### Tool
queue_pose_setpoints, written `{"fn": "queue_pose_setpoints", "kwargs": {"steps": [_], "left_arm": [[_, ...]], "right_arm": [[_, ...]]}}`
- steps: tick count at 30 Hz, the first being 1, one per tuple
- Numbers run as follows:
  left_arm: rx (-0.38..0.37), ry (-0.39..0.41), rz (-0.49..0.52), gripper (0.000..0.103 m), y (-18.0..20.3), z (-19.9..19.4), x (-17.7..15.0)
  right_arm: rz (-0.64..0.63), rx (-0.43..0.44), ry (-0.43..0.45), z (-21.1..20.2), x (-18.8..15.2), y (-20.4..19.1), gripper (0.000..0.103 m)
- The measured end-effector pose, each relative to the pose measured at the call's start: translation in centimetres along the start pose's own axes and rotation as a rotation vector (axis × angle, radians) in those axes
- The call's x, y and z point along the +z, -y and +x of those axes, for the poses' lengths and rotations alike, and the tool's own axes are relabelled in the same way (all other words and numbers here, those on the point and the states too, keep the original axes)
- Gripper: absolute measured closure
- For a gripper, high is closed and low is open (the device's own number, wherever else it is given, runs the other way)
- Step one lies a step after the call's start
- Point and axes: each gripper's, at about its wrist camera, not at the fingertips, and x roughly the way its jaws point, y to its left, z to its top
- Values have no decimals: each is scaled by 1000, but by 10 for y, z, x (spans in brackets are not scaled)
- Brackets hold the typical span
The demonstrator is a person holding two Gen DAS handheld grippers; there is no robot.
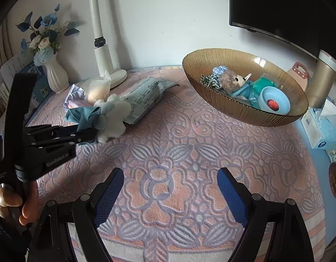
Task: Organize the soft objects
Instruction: 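Grasp the teal cloth with the left gripper while the right grasps the white plush toy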
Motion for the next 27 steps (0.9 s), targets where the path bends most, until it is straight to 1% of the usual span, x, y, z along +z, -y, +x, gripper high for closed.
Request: {"fn": "queue_pose_setpoints", "kwargs": {"steps": [3,5,7,10,11,12,13,14,15,16,17,18,19,20,21,23,25,26,27], "left_arm": [[-18,35,-63,93,-24,-20,-6],[-33,63,-96,93,-38,-36,-10],[-26,86,-114,93,-51,-49,-14],[3,106,-144,93,-68,-57,-21],[4,104,-158,93,-68,-53,-21],[-7,94,-174,93,-73,-51,-23],[-36,83,-191,92,-76,-48,-25],[-81,72,-207,92,-80,-47,-27],[-133,61,-227,86,-82,-46,-28],[-177,48,-243,66,-81,-45,-27],[-208,40,-255,54,-78,-43,-25],[-229,40,-258,24,-74,-42,-22],[-239,55,-251,3,-70,-42,-19],[-210,76,-241,2,-66,-42,-16],[-185,86,-225,2,-63,-41,-12],[-209,50,-221,2,-61,-30,-5],[-243,16,-250,2,-62,-17,0],[-240,2,-262,2,-62,-11,2],[-231,-9,-270,4,-62,-5,4]], "right_arm": [[3,28,-12,-1,2,-4,17],[0,72,-30,-2,7,-11,17],[-22,114,-45,-1,14,-24,17],[-77,136,-64,8,29,-49,17],[-93,139,-73,15,34,-57,17],[-109,136,-78,21,38,-63,17],[-130,129,-84,28,42,-71,17],[-151,120,-88,35,46,-77,17],[-160,111,-91,42,50,-80,17],[-159,103,-97,49,55,-82,17],[-154,114,-103,56,59,-81,17],[-152,145,-109,61,63,-82,17],[-165,194,-115,67,67,-84,17],[-197,231,-111,70,69,-87,17],[-250,249,-95,71,70,-91,19],[-379,239,-45,68,70,-96,18],[-476,262,-51,66,67,-96,19],[-520,266,-54,65,65,-96,19],[-566,251,-44,64,63,-97,19]]}}
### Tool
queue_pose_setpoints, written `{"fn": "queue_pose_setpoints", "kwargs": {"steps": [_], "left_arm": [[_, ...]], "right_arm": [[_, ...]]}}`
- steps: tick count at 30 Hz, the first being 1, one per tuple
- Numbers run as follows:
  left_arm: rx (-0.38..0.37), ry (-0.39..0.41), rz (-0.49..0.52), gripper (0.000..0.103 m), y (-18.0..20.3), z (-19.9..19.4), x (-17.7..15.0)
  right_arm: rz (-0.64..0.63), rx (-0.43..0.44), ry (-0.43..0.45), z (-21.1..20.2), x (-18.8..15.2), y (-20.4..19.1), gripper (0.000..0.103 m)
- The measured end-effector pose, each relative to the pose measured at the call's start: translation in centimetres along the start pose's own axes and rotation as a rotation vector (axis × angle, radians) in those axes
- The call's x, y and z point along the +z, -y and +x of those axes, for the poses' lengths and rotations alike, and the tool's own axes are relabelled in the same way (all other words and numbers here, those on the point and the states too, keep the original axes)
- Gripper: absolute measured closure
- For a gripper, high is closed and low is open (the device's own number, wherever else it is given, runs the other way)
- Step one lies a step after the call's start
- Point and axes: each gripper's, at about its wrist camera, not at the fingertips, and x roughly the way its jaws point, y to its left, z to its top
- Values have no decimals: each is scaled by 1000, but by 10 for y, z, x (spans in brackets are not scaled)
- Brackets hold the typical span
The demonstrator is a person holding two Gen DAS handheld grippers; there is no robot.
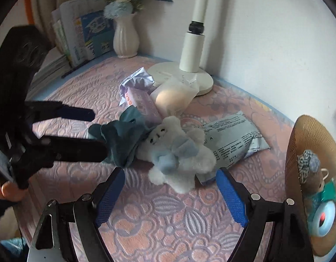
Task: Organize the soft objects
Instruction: 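Grasp the teal cloth with the left gripper while the right grasps the white plush toy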
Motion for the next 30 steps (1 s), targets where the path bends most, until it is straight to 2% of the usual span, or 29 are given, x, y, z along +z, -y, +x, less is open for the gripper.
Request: {"fn": "queue_pose_setpoints", "kwargs": {"steps": [2,3,4,6,9,11,13,14,15,18,20,24,28,29,30], "left_arm": [[11,-19,-14,5,-1,12,2],[19,-32,-18,16,-2,18,2],[29,-51,-18,36,-3,25,1],[72,-76,-8,66,-6,35,-1],[61,-41,-11,89,-8,29,-3],[78,-25,-16,89,-9,24,-5],[81,-19,-18,89,-9,19,-6],[84,-16,-15,89,-8,15,-7],[93,-7,-7,89,-7,11,-9],[101,18,19,89,-6,-5,-13],[95,24,22,89,-6,-11,-17],[69,31,35,89,-3,-23,-29],[35,7,61,89,2,-24,-41],[45,6,70,88,4,-22,-42],[77,3,77,83,6,-18,-39]], "right_arm": [[-69,-36,3,1,2,-3,19],[-89,-36,3,3,4,-3,19],[-114,-39,0,7,7,-4,19],[-174,-71,-4,17,12,-6,18],[-236,-57,-36,36,16,-9,18],[-250,-44,-52,49,19,-11,18],[-246,-70,-60,61,21,-12,19],[-230,-63,-67,66,22,-11,23],[-209,-40,-75,67,22,-11,34],[-200,-51,-45,61,17,-18,45],[-175,-70,-23,50,11,-21,46],[-77,-51,5,15,-7,-23,46],[42,-50,-3,-20,-34,-22,46],[64,-68,-13,-25,-41,-23,46],[84,-87,-24,-28,-48,-22,45]]}}
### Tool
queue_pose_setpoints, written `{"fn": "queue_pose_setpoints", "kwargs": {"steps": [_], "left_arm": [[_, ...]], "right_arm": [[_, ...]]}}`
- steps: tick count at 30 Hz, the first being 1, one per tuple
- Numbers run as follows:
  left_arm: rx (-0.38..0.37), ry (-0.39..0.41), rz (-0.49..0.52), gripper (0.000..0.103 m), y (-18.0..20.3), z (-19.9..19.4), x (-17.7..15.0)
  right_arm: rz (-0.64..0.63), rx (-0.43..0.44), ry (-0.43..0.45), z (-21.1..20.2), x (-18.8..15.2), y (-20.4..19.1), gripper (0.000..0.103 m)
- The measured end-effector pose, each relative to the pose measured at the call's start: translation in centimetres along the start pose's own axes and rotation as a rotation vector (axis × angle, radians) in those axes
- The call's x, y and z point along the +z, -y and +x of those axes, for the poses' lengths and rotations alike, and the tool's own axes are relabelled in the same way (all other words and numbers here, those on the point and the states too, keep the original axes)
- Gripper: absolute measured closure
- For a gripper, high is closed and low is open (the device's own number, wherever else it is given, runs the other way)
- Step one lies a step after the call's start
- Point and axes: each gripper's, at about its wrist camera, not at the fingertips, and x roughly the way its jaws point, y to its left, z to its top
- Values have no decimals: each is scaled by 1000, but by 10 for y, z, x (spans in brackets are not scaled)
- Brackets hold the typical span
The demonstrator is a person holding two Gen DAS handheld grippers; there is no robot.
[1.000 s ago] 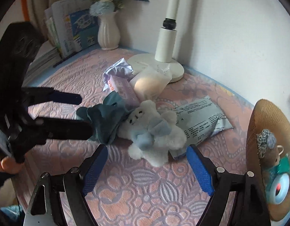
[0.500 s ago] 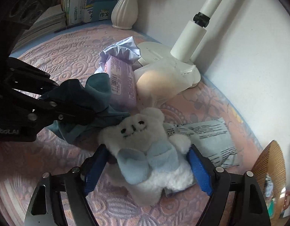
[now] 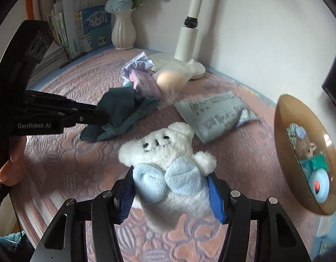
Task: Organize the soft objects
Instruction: 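Grasp the teal cloth with the left gripper while the right grasps the white plush toy, then carry the teal cloth and white plush toward the amber bowl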
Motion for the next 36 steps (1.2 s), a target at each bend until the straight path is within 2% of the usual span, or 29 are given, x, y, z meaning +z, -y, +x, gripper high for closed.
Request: {"fn": "queue_pose_setpoints", "kwargs": {"steps": [1,2,3,4,6,8,10,11,12,14,15,16,17,19,21,24,28,31,36], "left_arm": [[44,-13,4,63,3,6,3],[75,-24,3,54,5,10,6],[96,-29,0,35,5,14,9],[112,-23,-5,22,6,16,12],[136,-20,1,18,10,23,17],[165,-74,23,18,13,36,22],[192,-114,50,18,19,49,22],[235,-109,81,18,24,53,21],[264,-104,110,20,29,56,20],[261,-83,141,43,37,54,18],[243,-80,152,68,41,52,18],[249,-78,162,89,44,50,18],[261,-77,172,92,46,49,18],[253,-56,179,92,48,44,15],[217,-35,182,93,51,35,12],[195,4,203,93,57,15,7],[84,71,196,93,63,-16,8],[35,118,200,93,73,-39,15],[-1,177,237,93,103,-68,21]], "right_arm": [[27,-13,-15,-1,-7,3,45],[52,-16,-27,-1,-13,6,45],[71,-22,-36,-2,-20,10,45],[87,-41,-42,-1,-25,13,44],[113,-64,-59,3,-32,19,40],[143,-49,-75,6,-38,23,38],[150,-38,-71,6,-43,23,30],[145,-39,-69,6,-45,23,25],[140,-42,-68,7,-45,22,19],[133,-47,-69,10,-47,20,19],[132,-50,-71,13,-48,19,19],[138,-51,-69,13,-48,21,21],[149,-44,-67,13,-47,22,26],[169,-21,-60,11,-44,22,49],[183,-16,-53,9,-42,21,50],[172,-63,-24,1,-40,13,51],[178,-74,19,-20,-38,9,51],[212,-74,52,-41,-34,14,51],[264,-76,126,-76,-31,29,51]]}}
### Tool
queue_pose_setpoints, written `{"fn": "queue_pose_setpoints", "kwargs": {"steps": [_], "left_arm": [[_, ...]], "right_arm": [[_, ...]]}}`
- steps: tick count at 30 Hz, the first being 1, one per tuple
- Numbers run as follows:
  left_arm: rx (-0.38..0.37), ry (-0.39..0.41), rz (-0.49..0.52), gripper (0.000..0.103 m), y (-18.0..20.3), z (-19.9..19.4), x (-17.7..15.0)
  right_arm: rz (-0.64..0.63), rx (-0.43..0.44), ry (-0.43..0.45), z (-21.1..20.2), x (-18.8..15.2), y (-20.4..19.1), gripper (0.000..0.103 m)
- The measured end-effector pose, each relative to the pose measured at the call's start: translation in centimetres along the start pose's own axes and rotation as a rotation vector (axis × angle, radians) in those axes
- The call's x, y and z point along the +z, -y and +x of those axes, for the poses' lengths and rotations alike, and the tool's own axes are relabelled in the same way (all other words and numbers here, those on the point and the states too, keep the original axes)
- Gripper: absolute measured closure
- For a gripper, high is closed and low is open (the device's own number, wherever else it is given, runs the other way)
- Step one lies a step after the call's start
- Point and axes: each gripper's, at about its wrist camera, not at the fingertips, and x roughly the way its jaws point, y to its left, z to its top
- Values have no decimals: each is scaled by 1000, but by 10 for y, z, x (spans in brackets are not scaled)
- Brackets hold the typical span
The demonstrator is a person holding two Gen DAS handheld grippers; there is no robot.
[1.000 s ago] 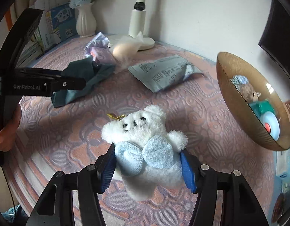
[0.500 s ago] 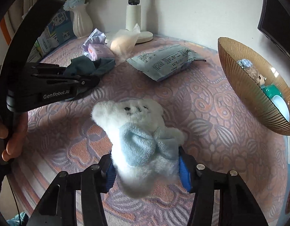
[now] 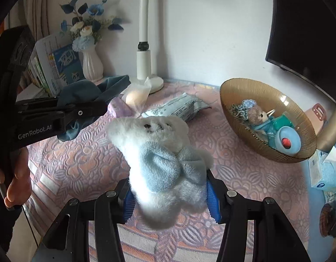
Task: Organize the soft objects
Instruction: 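Carry the teal cloth and white plush toward the amber bowl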
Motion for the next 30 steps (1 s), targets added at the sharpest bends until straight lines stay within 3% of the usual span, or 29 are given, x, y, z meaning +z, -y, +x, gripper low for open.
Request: {"fn": "queue_pose_setpoints", "kwargs": {"steps": [4,9,14,19,24,25,26,28,30], "left_arm": [[-8,37,46,93,24,-8,24],[-27,75,99,93,55,1,69],[-54,88,102,92,83,28,120],[-100,63,111,92,109,72,152],[-150,24,124,92,129,111,165],[-170,13,122,88,131,118,166],[-194,-3,119,80,133,124,167],[-217,-43,107,34,134,135,166],[-186,-37,106,19,133,135,162]], "right_arm": [[39,-5,56,-27,13,17,51],[90,-107,98,-60,42,54,51],[194,-226,154,-88,78,121,50],[307,-274,124,-78,105,186,50],[338,-284,81,-46,115,213,48],[345,-279,72,-39,117,216,37],[357,-274,64,-32,117,220,33],[353,-273,44,-20,116,224,32],[342,-277,19,-11,114,226,32]]}}
